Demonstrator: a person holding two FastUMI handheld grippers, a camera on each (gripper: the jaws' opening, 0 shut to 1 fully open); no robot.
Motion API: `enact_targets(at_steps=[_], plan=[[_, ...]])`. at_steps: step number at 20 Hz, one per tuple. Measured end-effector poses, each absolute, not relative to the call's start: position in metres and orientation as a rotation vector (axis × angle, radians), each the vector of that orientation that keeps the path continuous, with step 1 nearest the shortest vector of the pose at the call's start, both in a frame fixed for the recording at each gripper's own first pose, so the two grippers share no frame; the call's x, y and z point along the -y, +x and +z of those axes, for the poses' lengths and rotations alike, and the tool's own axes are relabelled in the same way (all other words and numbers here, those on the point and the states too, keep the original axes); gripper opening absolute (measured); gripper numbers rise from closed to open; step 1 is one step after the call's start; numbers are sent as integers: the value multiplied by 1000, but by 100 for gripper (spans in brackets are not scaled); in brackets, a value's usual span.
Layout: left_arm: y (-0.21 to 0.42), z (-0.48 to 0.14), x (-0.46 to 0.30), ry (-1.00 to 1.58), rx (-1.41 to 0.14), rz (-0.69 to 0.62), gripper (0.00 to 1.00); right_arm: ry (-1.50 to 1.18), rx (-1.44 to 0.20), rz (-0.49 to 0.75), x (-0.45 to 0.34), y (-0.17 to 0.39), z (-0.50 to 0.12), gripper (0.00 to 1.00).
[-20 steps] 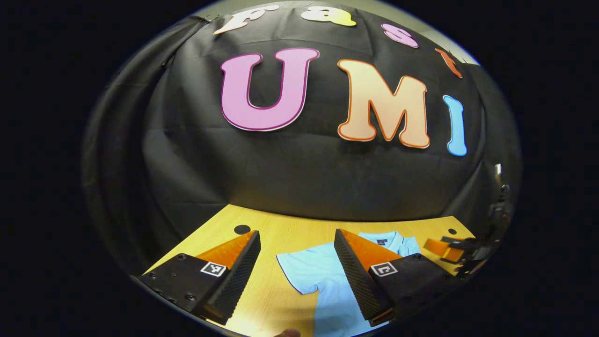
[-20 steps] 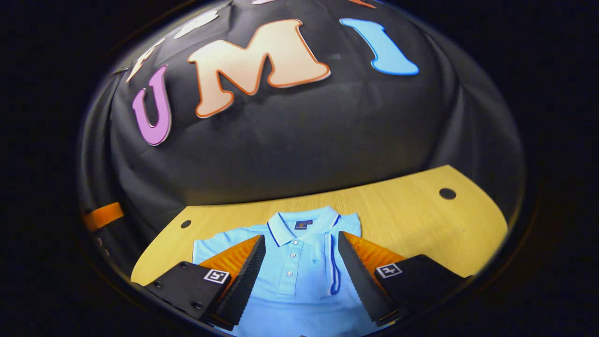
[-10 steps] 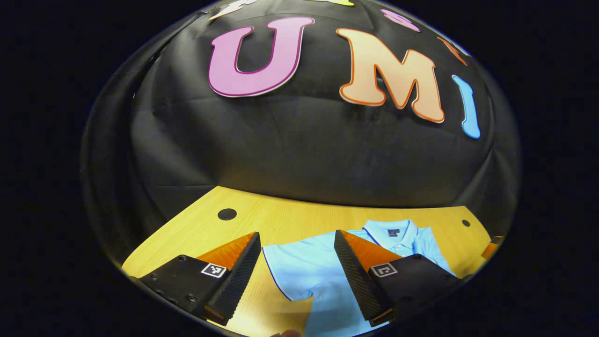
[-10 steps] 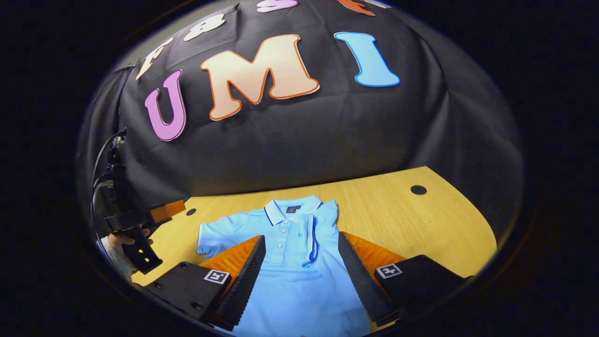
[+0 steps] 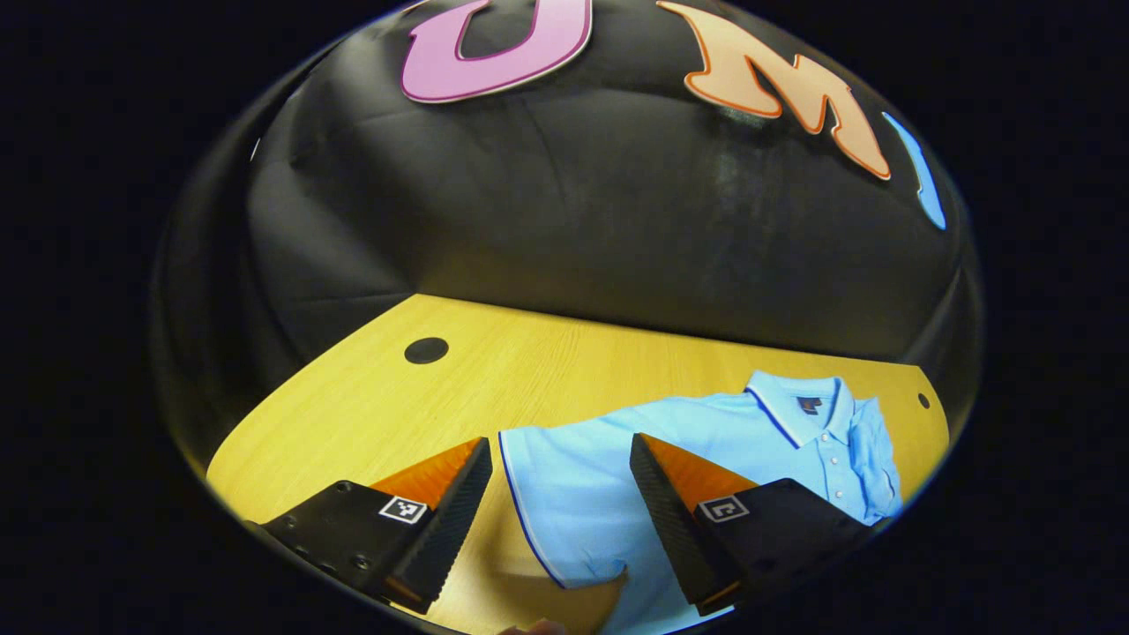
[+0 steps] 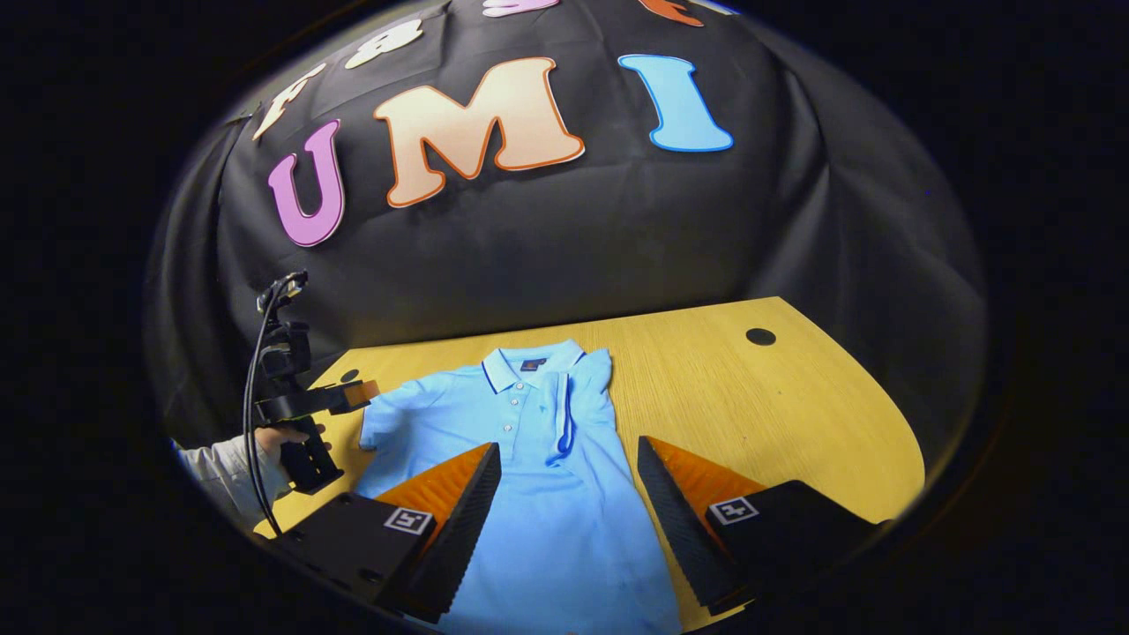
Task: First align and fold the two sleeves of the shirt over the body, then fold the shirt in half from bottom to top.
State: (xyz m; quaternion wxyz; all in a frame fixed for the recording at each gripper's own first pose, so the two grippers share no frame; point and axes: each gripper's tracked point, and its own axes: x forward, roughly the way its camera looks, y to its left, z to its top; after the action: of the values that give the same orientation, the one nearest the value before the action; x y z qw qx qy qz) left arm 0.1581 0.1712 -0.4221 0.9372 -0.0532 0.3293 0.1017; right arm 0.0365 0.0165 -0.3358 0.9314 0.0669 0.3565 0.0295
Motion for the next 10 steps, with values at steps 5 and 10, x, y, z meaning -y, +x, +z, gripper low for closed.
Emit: enact_targets(at_steps=[5, 10], plan=[[154, -453, -175, -123, -739, 233, 95, 115, -747, 53, -11, 29, -338, 98], [148, -463, -173, -114, -776, 242, 96, 121, -740, 49, -10, 30, -333, 98]])
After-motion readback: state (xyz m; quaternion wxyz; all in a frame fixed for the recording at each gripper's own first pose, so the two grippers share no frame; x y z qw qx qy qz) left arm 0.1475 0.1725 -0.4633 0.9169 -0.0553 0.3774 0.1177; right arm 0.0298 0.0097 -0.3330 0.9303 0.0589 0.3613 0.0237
